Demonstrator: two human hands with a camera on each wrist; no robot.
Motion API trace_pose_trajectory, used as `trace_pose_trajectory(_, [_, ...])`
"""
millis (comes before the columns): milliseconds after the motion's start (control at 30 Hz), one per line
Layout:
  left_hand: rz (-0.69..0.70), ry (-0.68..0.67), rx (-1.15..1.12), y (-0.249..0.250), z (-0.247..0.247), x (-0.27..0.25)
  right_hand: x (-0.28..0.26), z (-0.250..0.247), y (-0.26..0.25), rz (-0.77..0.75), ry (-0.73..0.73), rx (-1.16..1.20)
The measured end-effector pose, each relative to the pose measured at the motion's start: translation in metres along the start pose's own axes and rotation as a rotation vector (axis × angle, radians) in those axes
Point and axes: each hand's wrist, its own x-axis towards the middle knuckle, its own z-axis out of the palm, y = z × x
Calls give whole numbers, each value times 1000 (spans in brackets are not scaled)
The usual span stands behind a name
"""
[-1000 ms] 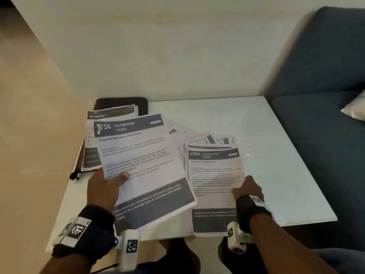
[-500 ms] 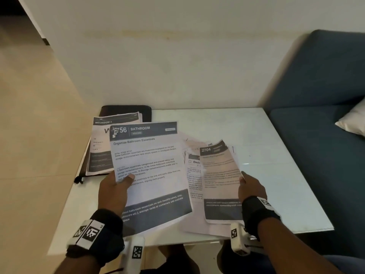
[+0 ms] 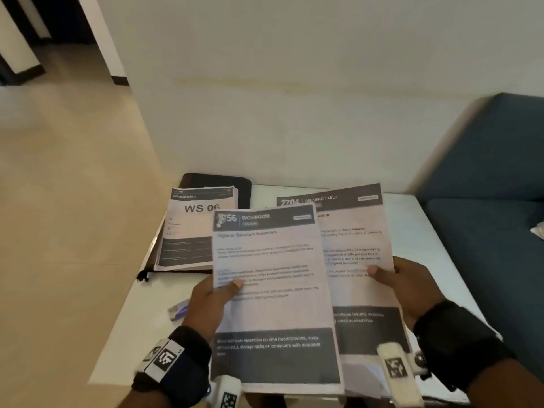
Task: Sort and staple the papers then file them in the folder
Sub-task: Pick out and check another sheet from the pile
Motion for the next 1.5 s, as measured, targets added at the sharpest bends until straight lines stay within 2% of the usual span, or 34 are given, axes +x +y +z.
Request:
trace_pose_trajectory(100, [-32,-43,2,3,5,-4,-13,16,1,-20,-98,100])
trace_pose_trajectory(267, [-70,-38,-33,0,8,-5,-24,41,5,-132,-157,10])
trace_pose_trajectory(367, [-31,-48,15,-3,9,-2,-34,55,1,-167,-219,-3])
trace_pose_trajectory(467, [-5,-32,-8,-5,14,-2,-37,66,5,-244,-281,-145])
trace_pose_trajectory(600, [-1,12,-118,-5,20,-4,-36,74,12,-239,-240,-183])
trace_pose_trajectory(700, [32,-5,-157,2,21,-8,-35,76,13,-234,-222,-164])
trace_pose_trajectory(867, [236,-41,-50,9,21,-17,-28,74,22,-218,-175,-90])
trace_pose_trajectory(933, [266,-76,-34,7,23,-19,-25,74,25,-228,-172,-35])
trace_pose_trajectory(1033, [209,-158,11,-1,23,-18,-21,76,34,-252,-230,-21])
trace_pose_trajectory(1133, [146,-195,156,-11,22,-16,-15,78,48,-259,-280,-82])
trace_pose_trajectory(1233, [134,-164,300,-24,26,-12,-12,81,63,-210,-326,-168])
trace_pose_trajectory(1300, [95,-118,294,-32,28,-10,-15,84,74,-162,-302,-211])
trace_pose_trajectory(1400, [44,9,115,-36,29,-10,-22,87,76,-143,-208,-137])
trace_pose_trajectory(1500, [66,87,-52,-27,31,-11,-27,91,59,-167,-228,-22])
